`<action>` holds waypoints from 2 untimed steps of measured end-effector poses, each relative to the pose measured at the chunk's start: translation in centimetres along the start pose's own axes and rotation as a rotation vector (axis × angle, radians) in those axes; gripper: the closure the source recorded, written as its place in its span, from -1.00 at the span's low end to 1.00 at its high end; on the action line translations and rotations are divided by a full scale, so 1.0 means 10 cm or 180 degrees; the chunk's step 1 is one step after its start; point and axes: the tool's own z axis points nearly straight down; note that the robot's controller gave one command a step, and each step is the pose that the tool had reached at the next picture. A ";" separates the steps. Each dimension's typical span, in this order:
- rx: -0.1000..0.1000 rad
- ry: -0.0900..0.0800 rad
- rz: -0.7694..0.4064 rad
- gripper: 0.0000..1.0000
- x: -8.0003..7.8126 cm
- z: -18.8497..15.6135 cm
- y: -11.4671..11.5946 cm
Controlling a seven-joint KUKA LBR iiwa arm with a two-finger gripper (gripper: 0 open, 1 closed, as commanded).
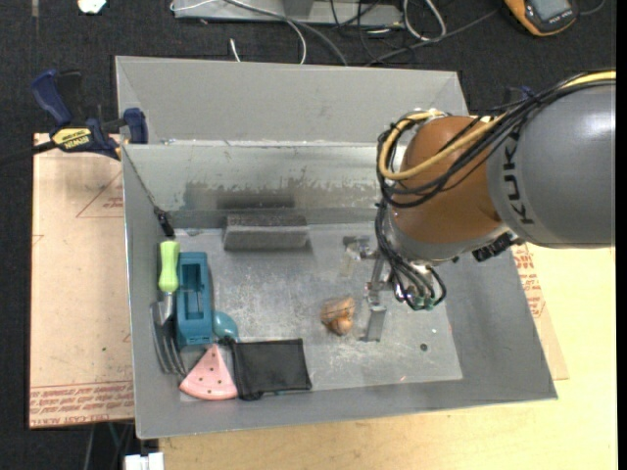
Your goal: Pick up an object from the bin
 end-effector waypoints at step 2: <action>-0.0006 -0.0018 -0.0295 -1.00 0.36 0.35 -0.09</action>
Offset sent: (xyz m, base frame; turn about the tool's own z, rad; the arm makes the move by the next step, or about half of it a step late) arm -0.0485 -0.0114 -0.0661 0.1523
